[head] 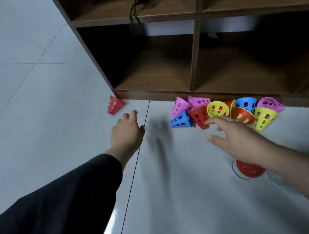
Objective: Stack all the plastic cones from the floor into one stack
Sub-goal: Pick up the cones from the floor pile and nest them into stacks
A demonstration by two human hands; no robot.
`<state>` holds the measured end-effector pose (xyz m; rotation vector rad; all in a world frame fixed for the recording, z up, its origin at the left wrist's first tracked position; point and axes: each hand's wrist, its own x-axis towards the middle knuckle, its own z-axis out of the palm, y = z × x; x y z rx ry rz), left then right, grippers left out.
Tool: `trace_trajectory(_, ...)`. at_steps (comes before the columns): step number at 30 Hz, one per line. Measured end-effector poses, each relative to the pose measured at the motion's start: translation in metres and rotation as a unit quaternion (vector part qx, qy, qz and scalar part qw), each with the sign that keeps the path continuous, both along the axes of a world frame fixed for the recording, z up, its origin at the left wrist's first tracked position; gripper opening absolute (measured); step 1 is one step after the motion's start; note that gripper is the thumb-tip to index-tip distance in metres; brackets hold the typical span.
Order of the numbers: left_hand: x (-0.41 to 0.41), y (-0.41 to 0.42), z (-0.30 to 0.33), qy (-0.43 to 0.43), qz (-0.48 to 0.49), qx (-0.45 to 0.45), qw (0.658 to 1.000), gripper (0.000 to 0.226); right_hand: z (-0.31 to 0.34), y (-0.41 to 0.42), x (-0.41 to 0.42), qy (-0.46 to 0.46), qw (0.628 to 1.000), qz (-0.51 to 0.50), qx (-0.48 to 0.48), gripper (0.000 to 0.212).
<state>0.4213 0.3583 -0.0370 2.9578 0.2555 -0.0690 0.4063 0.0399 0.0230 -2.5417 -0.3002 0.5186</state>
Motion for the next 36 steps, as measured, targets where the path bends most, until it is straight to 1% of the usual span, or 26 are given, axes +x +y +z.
trace_trajectory(2,0.017,0.029,-0.005,-0.013,0.033,0.018,0.999,0.051,-0.012,0.026,0.017,0.010,1.000,0.023,-0.002,0.047)
trace_trajectory(5,0.043,0.062,-0.012,-0.005,0.056,0.032,0.998,0.053,-0.032,0.059,0.038,0.029,0.999,0.029,0.016,0.050)
trace_trajectory(7,0.062,0.077,-0.017,0.004,0.062,0.023,0.998,0.058,-0.045,0.072,0.050,0.056,0.998,0.028,0.019,0.052)
trace_trajectory(9,0.082,0.088,-0.023,0.011,0.068,-0.002,0.998,0.055,-0.056,0.081,0.059,0.087,0.996,0.027,0.014,0.054)
trace_trajectory(11,0.099,0.093,-0.032,0.023,0.065,-0.010,0.998,0.052,-0.065,0.087,0.069,0.099,0.995,0.024,0.007,0.051)
trace_trajectory(13,0.110,0.096,-0.042,0.046,0.061,-0.006,0.997,0.051,-0.071,0.091,0.077,0.086,0.996,0.011,-0.002,0.048)
trace_trajectory(15,0.115,0.097,-0.053,0.060,0.063,-0.005,0.996,0.050,-0.075,0.092,0.084,0.053,0.998,-0.018,-0.005,0.046)
trace_trajectory(17,0.115,0.097,-0.059,0.050,0.065,-0.003,0.997,0.047,-0.079,0.093,0.087,0.036,0.998,-0.039,-0.013,0.045)
trace_trajectory(20,0.110,0.094,-0.062,0.025,0.046,0.025,0.998,0.042,-0.084,0.092,0.085,0.021,0.997,-0.074,-0.019,0.042)
trace_trajectory(24,0.098,0.089,-0.060,0.017,-0.002,0.064,0.998,0.042,-0.086,0.089,0.081,-0.051,0.991,-0.125,0.009,0.035)
trace_trajectory(26,0.089,0.086,-0.060,0.012,-0.028,0.075,0.997,0.038,-0.088,0.088,0.082,-0.036,0.992,-0.122,0.011,0.035)
trace_trajectory(28,0.078,0.084,-0.058,0.016,-0.053,0.088,0.995,0.039,-0.089,0.088,0.081,0.014,0.992,-0.123,0.019,0.037)
trace_trajectory(29,0.073,0.083,-0.057,0.014,-0.063,0.091,0.994,0.040,-0.089,0.089,0.079,0.025,0.992,-0.124,0.021,0.036)
trace_trajectory(31,0.060,0.079,-0.054,-0.003,-0.077,0.075,0.994,0.040,-0.085,0.089,0.071,0.014,0.991,-0.132,0.033,0.033)
trace_trajectory(32,0.053,0.075,-0.051,-0.017,-0.083,0.053,0.995,0.040,-0.082,0.087,0.067,0.001,0.989,-0.142,0.049,0.031)
trace_trajectory(34,0.039,0.062,-0.045,-0.066,-0.081,-0.022,0.994,0.036,-0.071,0.082,0.059,-0.020,0.980,-0.174,0.095,0.026)
trace_trajectory(36,0.025,0.040,-0.034,-0.112,-0.069,-0.115,0.985,0.036,-0.052,0.072,0.049,-0.028,0.963,-0.215,0.162,0.018)
